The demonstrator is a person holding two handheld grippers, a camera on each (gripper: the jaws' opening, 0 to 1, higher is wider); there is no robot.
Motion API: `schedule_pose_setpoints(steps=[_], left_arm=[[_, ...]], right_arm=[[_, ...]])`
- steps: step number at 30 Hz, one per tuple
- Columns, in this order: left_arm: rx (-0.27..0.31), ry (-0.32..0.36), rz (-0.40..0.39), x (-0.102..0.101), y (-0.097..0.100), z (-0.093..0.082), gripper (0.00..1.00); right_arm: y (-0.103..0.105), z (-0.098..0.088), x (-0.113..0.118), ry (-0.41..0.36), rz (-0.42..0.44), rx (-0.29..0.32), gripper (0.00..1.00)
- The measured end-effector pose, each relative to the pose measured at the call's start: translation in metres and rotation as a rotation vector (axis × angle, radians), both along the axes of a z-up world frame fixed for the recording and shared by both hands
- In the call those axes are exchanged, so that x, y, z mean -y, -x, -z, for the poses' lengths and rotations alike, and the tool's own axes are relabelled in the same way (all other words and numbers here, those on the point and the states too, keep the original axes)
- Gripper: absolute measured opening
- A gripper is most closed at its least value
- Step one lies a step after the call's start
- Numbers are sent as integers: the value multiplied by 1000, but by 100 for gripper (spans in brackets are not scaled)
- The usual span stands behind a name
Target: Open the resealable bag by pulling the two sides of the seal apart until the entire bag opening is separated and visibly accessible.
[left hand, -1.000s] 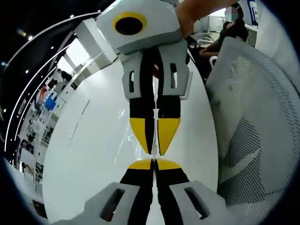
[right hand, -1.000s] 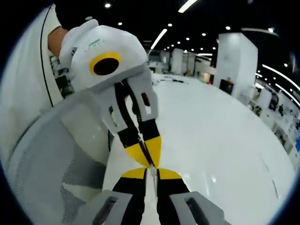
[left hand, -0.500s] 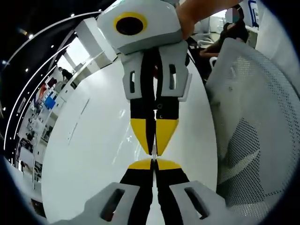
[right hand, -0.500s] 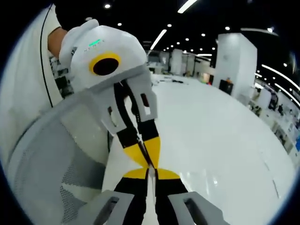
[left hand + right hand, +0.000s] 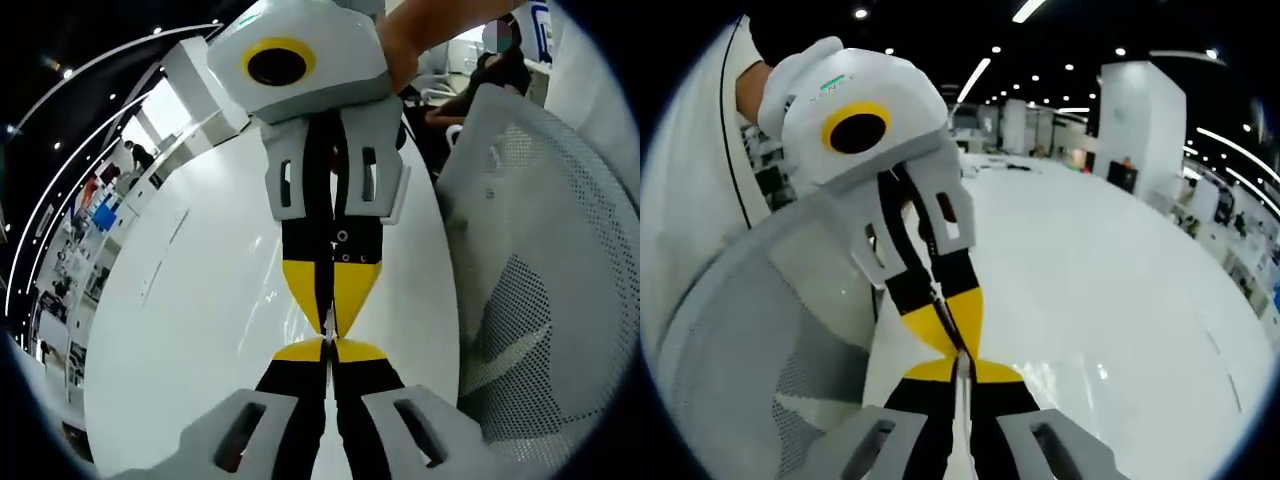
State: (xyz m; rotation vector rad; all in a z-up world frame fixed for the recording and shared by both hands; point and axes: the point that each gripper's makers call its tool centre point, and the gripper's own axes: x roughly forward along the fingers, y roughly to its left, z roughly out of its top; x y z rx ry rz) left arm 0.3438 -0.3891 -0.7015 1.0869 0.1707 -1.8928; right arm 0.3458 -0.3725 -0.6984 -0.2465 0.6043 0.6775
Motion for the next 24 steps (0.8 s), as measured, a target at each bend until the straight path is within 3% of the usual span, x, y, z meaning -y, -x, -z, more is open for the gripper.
schedule_pose_setpoints(steps=[6,10,17,24], left_arm=[[11,-24,4,0,0,5,0],[14,-30,14,-1,1,5,0],[-39,-71,-75,4,-3,10,0],[-35,-81,-84,3,-5,13,0]], right_arm=[[-1,-5,-5,14,-33,31,0],[0,-3,-4,24,-37,17,0],[-3,2,0,38,5,-19,0],[3,6,9,67,11,-47,0]])
